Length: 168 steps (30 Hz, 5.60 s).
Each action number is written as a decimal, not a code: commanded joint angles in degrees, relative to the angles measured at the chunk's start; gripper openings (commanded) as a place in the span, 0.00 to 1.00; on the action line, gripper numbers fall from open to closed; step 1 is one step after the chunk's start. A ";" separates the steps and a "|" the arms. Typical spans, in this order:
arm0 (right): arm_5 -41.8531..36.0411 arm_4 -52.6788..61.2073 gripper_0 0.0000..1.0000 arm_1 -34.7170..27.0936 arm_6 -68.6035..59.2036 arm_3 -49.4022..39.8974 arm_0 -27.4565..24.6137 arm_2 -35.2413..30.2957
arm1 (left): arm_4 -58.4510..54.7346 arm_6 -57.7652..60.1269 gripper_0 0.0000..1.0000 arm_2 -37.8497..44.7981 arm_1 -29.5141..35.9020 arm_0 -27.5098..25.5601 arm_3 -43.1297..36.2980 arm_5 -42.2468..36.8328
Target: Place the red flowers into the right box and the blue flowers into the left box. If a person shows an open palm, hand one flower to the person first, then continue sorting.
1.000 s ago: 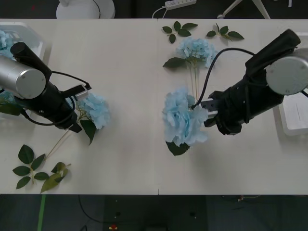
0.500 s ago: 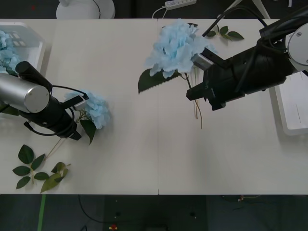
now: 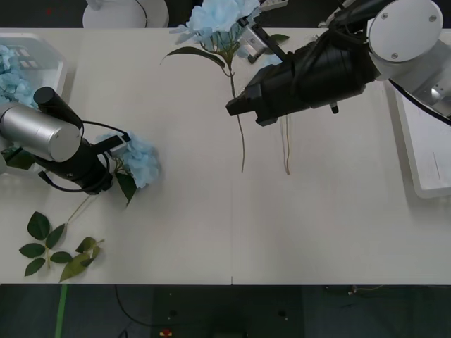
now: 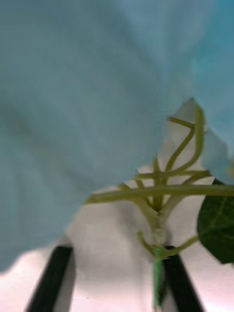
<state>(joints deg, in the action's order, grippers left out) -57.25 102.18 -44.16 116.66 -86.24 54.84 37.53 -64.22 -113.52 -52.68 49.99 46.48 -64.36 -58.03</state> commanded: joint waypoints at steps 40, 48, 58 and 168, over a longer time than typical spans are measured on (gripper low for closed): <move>8.73 -4.98 0.00 12.61 -4.69 9.87 9.23 -1.06 | 39.17 -2.67 0.00 42.49 15.84 -10.98 -12.28 -15.88; 8.91 -4.98 0.00 12.96 -5.74 9.87 9.58 -1.06 | 40.05 -2.67 0.01 45.39 16.89 -18.71 -7.80 -3.67; 9.35 -5.15 0.00 13.05 -6.27 9.87 9.58 -1.14 | 36.97 -4.08 0.87 45.47 17.33 -18.97 -7.98 -4.11; 13.48 -8.05 0.97 10.94 -6.27 10.92 9.58 1.93 | 6.91 34.15 0.00 39.32 -17.65 -19.85 -33.64 21.65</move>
<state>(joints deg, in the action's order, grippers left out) -43.98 94.46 -32.49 111.86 -74.56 61.12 39.30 -56.44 -83.22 -15.73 27.05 25.33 -97.55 -37.19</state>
